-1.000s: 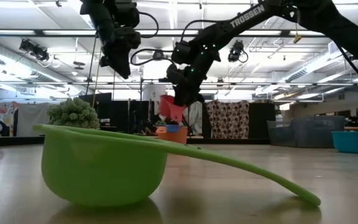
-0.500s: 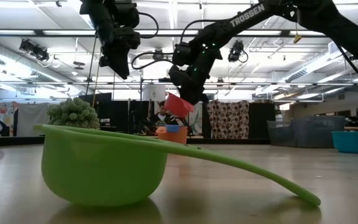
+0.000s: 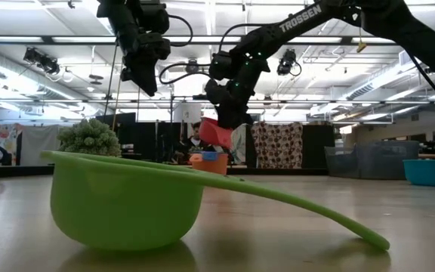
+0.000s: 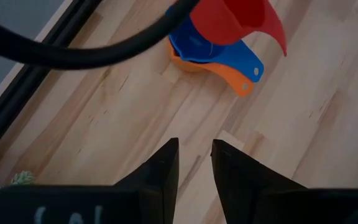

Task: Nest measuring cups in basket
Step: Stack the red measuring cup on top of the blue measuring cup

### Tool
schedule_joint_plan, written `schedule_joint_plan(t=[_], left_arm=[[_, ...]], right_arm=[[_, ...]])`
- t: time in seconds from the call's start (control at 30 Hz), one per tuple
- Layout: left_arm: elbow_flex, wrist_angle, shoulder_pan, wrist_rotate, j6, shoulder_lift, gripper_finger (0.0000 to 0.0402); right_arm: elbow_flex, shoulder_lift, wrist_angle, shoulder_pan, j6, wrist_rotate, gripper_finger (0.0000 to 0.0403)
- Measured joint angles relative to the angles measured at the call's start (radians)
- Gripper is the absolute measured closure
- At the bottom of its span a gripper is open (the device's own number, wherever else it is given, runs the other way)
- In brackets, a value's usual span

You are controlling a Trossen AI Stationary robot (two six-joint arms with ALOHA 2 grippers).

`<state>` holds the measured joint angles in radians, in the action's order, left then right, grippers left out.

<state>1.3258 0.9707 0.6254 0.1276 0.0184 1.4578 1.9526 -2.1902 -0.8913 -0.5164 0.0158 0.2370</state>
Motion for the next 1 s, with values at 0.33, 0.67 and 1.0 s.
schedule_joint_plan(t=[0.33, 0.67, 1.0], left_arm=[[0.000, 0.005, 0.000, 0.000, 0.005, 0.000, 0.0301], [0.000, 0.006, 0.000, 0.000, 0.004, 0.000, 0.0301], [0.000, 0.012, 0.000, 0.000, 0.004, 0.000, 0.0301]], right_arm=[[-0.080, -0.002, 0.046, 0.026, -0.036, -0.006, 0.0341], [-0.092, -0.002, 0.142, 0.036, -0.023, -0.055, 0.0341], [-0.092, -0.002, 0.182, 0.028, -0.025, -0.112, 0.0341]])
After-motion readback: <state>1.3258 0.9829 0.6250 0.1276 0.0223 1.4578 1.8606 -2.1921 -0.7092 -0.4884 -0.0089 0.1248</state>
